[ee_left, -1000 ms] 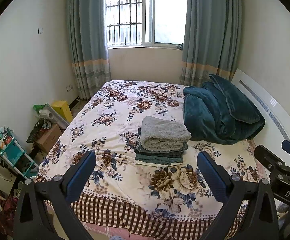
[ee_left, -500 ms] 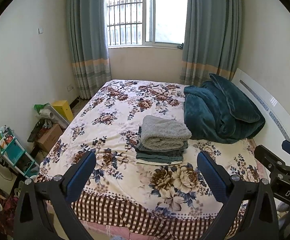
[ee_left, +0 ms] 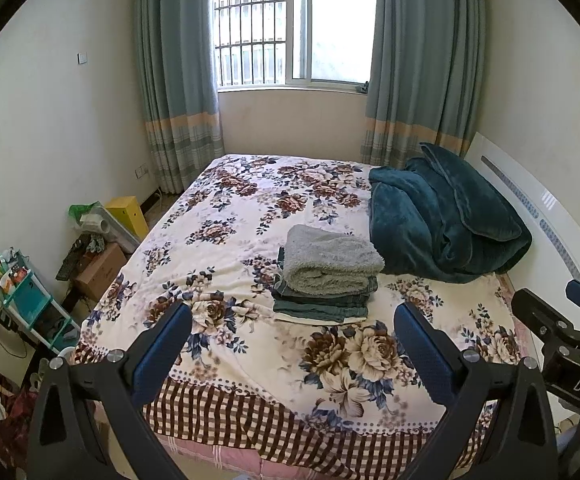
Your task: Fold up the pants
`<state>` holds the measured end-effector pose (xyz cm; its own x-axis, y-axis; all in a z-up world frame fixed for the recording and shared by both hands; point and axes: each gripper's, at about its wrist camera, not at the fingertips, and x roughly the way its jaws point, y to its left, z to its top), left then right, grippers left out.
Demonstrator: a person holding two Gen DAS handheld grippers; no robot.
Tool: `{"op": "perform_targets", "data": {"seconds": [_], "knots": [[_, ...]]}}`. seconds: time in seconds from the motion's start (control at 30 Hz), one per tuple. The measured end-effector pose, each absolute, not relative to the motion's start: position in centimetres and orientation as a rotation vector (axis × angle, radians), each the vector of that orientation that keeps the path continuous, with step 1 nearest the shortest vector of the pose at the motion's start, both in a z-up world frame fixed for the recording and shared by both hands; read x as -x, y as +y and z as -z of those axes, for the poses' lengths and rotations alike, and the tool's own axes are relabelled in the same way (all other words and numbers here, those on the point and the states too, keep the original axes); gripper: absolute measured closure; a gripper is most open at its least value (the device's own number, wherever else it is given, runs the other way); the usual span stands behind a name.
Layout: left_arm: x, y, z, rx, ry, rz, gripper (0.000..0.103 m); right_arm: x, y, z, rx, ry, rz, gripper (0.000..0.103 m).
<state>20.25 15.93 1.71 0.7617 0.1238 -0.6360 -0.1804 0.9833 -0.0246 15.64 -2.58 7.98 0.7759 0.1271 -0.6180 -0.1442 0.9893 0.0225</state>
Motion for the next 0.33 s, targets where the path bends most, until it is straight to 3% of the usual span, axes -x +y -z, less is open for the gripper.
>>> {"op": "perform_targets", "data": {"seconds": [0.33], "knots": [[-19.82,15.94,-1.83,0.09,0.676,-0.172,0.0,-15.65,-2.54,-7.99,0.026,0.669,-0.146,0.0]]}}
